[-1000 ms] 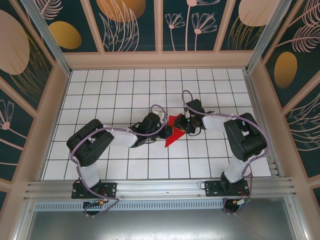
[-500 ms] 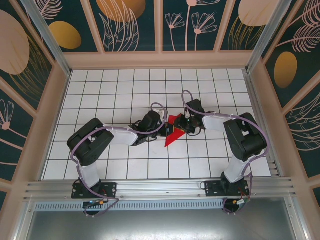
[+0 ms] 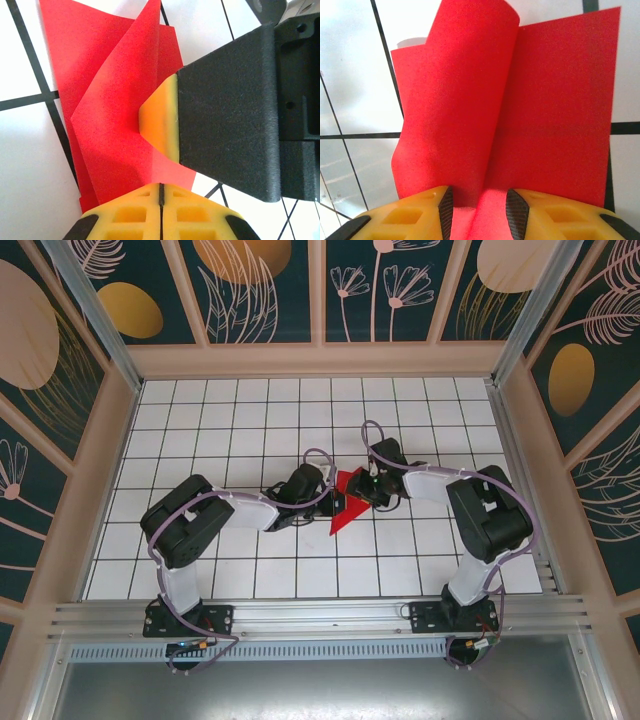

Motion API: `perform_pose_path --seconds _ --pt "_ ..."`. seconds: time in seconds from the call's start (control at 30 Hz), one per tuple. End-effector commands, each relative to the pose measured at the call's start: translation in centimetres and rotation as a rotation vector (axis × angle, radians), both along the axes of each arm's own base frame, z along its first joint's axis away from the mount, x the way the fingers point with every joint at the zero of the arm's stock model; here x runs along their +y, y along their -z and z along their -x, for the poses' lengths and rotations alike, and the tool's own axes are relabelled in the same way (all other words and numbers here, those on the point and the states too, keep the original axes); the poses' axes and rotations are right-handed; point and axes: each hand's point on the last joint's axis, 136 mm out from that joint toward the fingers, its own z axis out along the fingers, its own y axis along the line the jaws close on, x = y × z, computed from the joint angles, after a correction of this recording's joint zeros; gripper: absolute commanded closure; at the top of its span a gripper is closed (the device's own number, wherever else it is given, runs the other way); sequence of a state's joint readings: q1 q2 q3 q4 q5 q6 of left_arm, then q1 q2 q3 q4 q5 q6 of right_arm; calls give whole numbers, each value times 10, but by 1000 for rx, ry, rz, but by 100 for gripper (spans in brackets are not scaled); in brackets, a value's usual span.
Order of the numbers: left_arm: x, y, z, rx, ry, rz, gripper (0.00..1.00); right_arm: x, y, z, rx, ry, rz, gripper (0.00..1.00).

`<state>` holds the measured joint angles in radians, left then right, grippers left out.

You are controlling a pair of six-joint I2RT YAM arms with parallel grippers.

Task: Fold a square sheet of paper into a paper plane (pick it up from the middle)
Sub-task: Fourth fold the wing at the center of the table.

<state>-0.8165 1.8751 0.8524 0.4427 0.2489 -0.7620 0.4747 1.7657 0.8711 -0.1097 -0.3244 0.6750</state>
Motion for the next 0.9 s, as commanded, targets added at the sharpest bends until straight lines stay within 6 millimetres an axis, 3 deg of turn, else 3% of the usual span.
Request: perform_pose_path --seconds 0.0,0.87 --pt "3 9 -6 13 -24 -36 92 -69 91 60 237 53 365 60" --pt "6 21 -9 17 -38 -74 93 -81 107 72 274 60 450 64"
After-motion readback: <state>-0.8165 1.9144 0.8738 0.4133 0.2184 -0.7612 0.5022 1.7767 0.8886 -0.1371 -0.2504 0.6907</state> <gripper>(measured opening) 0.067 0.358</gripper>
